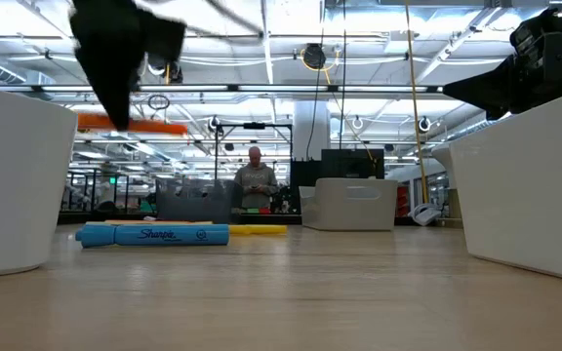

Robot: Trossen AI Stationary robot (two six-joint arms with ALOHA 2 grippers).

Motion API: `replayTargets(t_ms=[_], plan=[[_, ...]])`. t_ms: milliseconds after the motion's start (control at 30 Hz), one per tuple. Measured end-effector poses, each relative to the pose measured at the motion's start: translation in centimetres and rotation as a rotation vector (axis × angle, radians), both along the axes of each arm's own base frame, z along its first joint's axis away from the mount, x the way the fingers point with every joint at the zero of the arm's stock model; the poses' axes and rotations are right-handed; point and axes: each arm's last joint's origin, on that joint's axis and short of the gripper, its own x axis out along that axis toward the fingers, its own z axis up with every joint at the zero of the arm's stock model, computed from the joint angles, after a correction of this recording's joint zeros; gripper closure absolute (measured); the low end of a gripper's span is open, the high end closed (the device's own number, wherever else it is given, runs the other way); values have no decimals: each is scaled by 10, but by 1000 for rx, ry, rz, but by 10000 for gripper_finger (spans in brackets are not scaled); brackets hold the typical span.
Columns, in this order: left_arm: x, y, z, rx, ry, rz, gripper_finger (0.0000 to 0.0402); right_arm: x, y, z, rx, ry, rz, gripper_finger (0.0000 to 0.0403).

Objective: Pick & Place Markers
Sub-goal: Put the top orange marker pen into the left white bin

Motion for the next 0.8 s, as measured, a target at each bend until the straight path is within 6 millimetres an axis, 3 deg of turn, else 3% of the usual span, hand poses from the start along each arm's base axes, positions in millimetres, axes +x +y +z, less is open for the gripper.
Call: replayTargets(t_ms=[167, 267, 500, 667, 800], plan=[[-4, -58, 31, -115, -116, 107, 335, 0, 0, 0, 0, 0, 0, 403], [-5, -91, 36, -188, -222, 192, 335, 0, 0, 0, 0, 0, 0, 403], [-16, -150, 22, -299, -274, 378, 335, 0, 0, 0, 0, 0, 0, 403], [-22, -174, 4, -361, -190, 585, 335, 0, 0, 0, 0, 0, 0, 403], [-22, -190, -10, -390, -134, 641, 334, 0, 0, 0, 0, 0, 0, 403]])
